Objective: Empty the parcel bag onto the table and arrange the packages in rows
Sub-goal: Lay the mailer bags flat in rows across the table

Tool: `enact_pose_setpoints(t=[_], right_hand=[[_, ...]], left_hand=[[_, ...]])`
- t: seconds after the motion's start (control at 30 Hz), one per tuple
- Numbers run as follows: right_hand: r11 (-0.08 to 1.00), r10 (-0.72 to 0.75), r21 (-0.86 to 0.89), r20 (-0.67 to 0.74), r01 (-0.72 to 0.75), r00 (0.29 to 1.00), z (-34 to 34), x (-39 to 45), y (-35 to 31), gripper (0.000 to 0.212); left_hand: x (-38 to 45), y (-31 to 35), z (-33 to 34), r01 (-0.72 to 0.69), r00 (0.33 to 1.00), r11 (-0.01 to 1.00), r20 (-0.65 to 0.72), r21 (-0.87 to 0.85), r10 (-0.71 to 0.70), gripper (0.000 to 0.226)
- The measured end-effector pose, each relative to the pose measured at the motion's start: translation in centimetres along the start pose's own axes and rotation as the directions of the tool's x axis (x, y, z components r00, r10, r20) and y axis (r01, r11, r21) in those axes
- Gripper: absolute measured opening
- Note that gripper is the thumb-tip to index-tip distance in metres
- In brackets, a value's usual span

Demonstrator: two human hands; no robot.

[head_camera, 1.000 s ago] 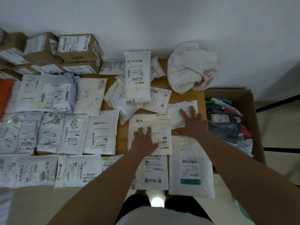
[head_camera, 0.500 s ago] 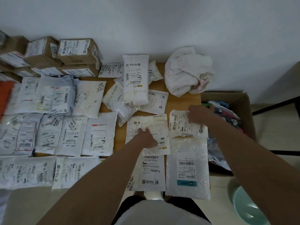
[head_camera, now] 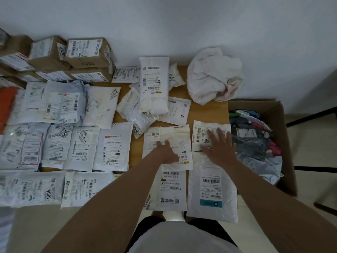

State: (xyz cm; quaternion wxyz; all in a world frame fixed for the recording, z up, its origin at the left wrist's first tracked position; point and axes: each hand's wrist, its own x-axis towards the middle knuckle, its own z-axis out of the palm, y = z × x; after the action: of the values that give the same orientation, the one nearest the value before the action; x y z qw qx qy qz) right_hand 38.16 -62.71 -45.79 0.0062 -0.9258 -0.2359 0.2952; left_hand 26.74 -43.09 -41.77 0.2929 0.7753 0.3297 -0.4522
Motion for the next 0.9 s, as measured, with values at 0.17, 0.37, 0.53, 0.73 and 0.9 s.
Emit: enact_pose_setpoints(t=[0.17,0.37,0.53,0.73,0.9], right_hand=[[0.997,-0.077,-0.013,-0.242,0.076,0.967,-0.2,-1.4,-1.8,0.066],[0.894,-0.431,-0.123,0.018,0.430,0.902,3.5,-4.0,-8.1,0.090],[0.909,-0.357,-0.196,0.087,0.367,0.930,4.1,-3.7,-10.6,0.096],[0.943,-0.246,-0.206,0.100,0.262,0.964,3.7,-3.5,-11.5,0.092],[0.910,-0.360,-0.242,-0.067,0.335,0.930,3.3,-4.1,-12.3,0.084]], left_hand=[[-0.1,-0.3,0.5,-0.028,0.992,0.999,-0.124,-0.042,0.023,0.089],[-0.9,-2.6,1.9,-0.115,0.904,0.990,-0.423,-0.086,0.068,0.059],[-0.7,-5.0,2.6,-0.090,0.910,0.994,-0.401,0.061,0.107,0.063],[-0.9,-5.7,2.3,-0.015,0.927,0.994,-0.371,0.106,0.053,0.074],[-0.7,-6.5,2.2,-0.073,0.916,0.992,-0.386,0.104,0.108,0.068]])
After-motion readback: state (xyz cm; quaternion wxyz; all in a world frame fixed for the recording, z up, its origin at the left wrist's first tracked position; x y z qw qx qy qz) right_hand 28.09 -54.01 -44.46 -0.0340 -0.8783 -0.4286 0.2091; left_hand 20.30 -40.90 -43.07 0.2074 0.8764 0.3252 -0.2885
